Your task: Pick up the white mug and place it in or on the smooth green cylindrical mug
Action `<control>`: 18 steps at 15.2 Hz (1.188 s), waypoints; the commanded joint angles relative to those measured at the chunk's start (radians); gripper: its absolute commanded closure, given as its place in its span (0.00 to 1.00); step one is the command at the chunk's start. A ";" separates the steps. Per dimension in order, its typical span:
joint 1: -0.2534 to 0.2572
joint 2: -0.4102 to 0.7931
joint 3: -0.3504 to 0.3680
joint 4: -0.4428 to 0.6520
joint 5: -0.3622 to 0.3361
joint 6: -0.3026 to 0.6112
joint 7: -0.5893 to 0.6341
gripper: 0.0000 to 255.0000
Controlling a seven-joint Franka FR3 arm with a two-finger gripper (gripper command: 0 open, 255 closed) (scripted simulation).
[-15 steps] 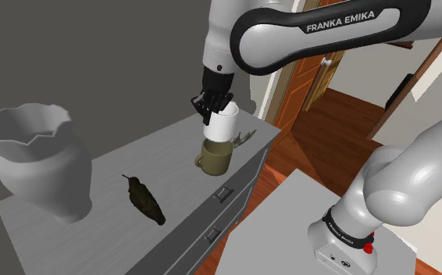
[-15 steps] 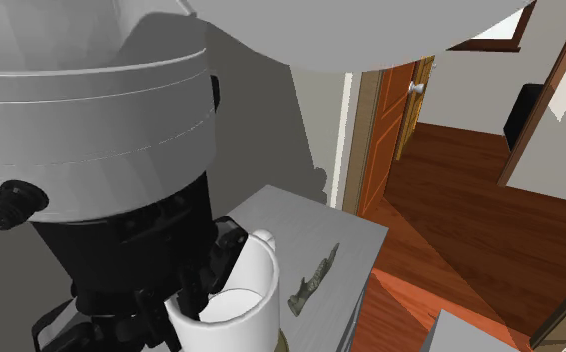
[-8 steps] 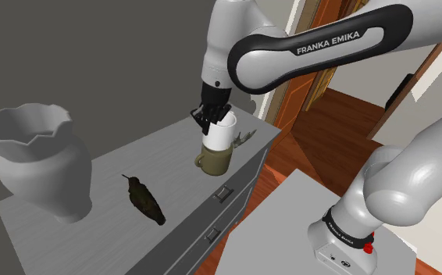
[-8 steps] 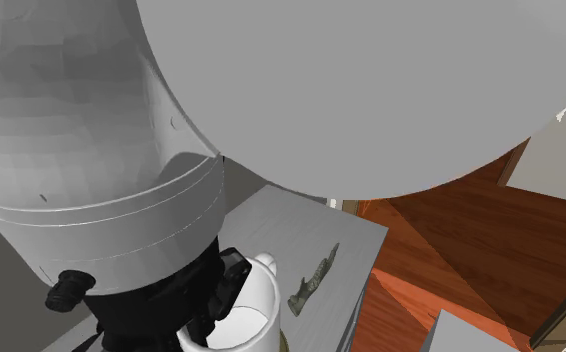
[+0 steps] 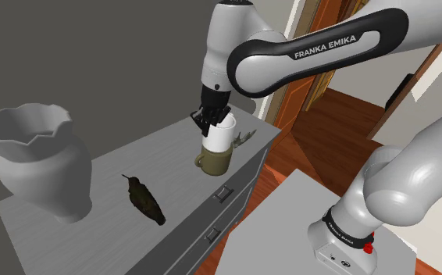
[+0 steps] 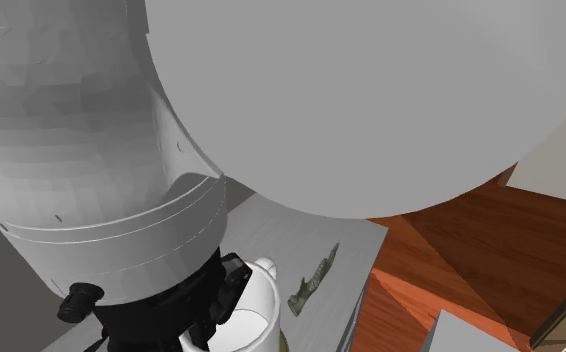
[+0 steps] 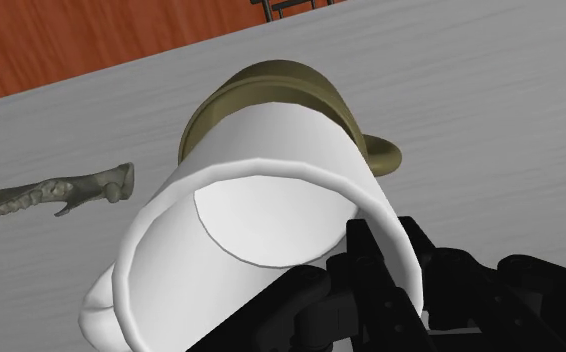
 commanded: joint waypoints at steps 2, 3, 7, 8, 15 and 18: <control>0.000 0.000 0.000 0.000 0.000 0.000 0.000 0.00; 0.000 0.000 0.000 0.000 0.000 0.000 0.000 0.00; 0.002 -0.015 -0.002 0.019 0.005 -0.034 -0.004 0.00; 0.003 -0.029 -0.004 0.040 0.010 -0.068 -0.007 0.00; 0.005 -0.051 -0.007 0.081 0.016 -0.129 -0.012 0.00; 0.005 -0.051 -0.007 0.081 0.016 -0.129 -0.012 0.00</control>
